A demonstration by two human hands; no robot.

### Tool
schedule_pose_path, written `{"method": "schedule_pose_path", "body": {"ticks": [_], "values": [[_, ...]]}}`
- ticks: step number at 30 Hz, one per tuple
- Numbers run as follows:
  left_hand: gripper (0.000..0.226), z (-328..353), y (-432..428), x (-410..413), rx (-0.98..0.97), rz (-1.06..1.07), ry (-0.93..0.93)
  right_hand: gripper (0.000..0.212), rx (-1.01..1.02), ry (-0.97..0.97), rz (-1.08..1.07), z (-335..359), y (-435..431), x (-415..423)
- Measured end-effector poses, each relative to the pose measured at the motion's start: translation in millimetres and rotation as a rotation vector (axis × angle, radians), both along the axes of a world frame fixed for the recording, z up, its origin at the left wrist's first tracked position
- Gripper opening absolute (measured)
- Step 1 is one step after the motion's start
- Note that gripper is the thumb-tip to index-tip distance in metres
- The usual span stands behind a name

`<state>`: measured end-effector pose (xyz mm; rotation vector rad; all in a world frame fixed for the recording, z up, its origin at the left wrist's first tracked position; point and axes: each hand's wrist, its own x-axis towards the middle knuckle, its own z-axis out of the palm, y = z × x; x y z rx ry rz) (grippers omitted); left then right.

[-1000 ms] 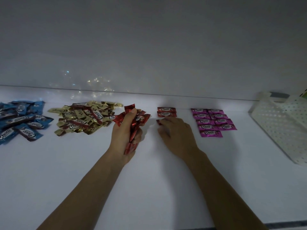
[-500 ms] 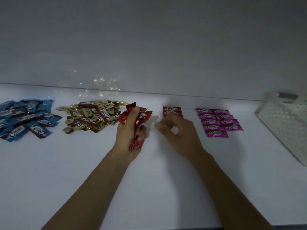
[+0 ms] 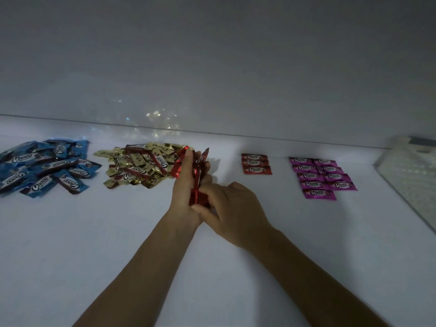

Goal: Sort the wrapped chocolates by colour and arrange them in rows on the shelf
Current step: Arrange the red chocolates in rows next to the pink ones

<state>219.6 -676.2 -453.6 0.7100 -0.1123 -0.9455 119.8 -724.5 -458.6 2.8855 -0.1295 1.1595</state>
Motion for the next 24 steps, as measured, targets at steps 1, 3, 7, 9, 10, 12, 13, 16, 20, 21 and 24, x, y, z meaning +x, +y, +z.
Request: {"method": "schedule_pose_path", "body": {"ticks": [1, 3, 7, 9, 10, 12, 13, 16, 20, 21, 24], "values": [[0.034, 1, 0, -1, 0.016, 0.014, -0.017, 0.039, 0.014, 0.004, 0.002, 1, 1, -1], [0.031, 2, 0, -4, 0.073, 0.070, -0.077, 0.036, 0.145, 0.012, 0.032, 2, 1, -4], [0.023, 6, -2, -15, 0.083, 0.204, -0.245, 0.035, 0.377, 0.027, 0.045, 1, -5, -10], [0.021, 8, -4, -17, 0.082, 0.253, -0.283, 0.036, 0.432, 0.051, 0.061, -1, -8, -11], [0.021, 8, -4, -18, 0.081, 0.271, -0.291, 0.035, 0.460, 0.053, 0.076, -1, -9, -11], [0.019, 9, -5, -19, 0.085, 0.317, -0.299, 0.032, 0.485, 0.031, 0.119, -2, -12, -11], [0.018, 9, -5, -20, 0.086, 0.338, -0.298, 0.032, 0.492, 0.017, 0.137, -3, -14, -11], [0.017, 9, -6, -21, 0.065, 0.315, -0.297, 0.029, 0.847, -0.038, 0.202, 7, -18, -13], [0.019, 13, -4, -21, 0.073, 0.227, -0.321, 0.020, 1.554, -0.204, 0.322, 21, -37, -24], [0.018, 15, -4, -22, 0.086, 0.216, -0.329, 0.027, 1.641, -0.255, 0.359, 22, -43, -27], [0.018, 18, -3, -26, 0.101, 0.196, -0.382, 0.039, 1.791, -0.364, 0.467, 25, -53, -32]]}}
